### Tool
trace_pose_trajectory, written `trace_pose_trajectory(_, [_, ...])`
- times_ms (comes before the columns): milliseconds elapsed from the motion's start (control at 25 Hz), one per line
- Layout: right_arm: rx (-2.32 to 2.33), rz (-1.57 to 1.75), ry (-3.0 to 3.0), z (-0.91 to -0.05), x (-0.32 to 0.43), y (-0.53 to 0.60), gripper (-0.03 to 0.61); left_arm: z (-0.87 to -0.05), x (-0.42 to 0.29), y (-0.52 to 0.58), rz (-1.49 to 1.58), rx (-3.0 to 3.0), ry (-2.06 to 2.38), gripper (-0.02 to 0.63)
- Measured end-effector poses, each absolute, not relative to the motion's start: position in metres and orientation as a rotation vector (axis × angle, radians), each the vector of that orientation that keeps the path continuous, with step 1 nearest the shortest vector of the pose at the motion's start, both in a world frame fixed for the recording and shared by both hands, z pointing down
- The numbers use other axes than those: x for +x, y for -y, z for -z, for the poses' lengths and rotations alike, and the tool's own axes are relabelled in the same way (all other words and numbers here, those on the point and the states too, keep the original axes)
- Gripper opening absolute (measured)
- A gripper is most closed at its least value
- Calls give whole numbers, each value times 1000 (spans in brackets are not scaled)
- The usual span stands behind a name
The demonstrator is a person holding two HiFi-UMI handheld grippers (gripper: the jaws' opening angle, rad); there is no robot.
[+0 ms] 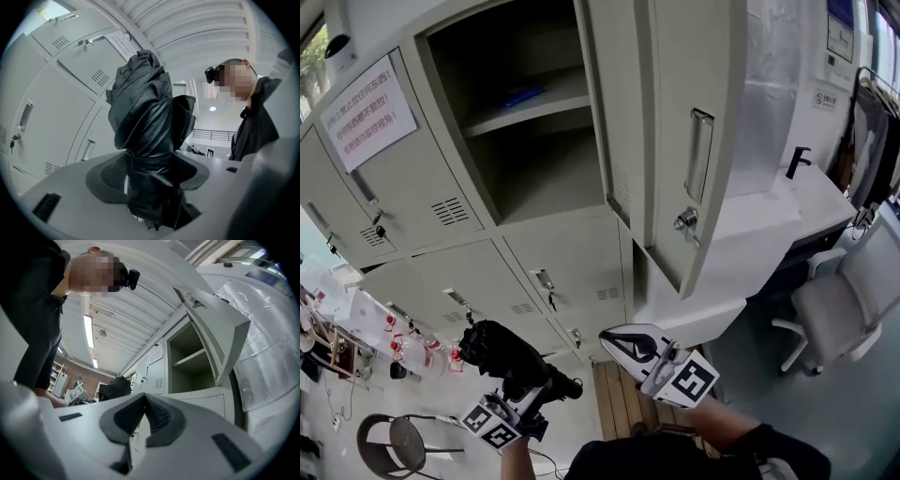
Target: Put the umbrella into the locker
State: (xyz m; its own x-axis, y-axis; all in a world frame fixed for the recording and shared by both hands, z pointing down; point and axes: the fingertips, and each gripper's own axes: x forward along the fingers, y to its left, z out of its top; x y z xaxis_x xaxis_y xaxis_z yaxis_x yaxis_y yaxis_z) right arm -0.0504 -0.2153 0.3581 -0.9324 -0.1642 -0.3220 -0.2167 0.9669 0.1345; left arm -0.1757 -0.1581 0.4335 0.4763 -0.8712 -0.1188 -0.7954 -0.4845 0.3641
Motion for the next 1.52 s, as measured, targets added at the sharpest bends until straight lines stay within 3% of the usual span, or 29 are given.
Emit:
trace_pose_trajectory(800, [-320, -605, -2677, -246, -80, 223, 12, -262, -199, 266, 259, 2655, 1147, 278])
trace_pose_trajectory(1520, [-328, -763, -2583, -197, -85, 207, 12, -130, -191, 344, 1, 2765, 1174, 279])
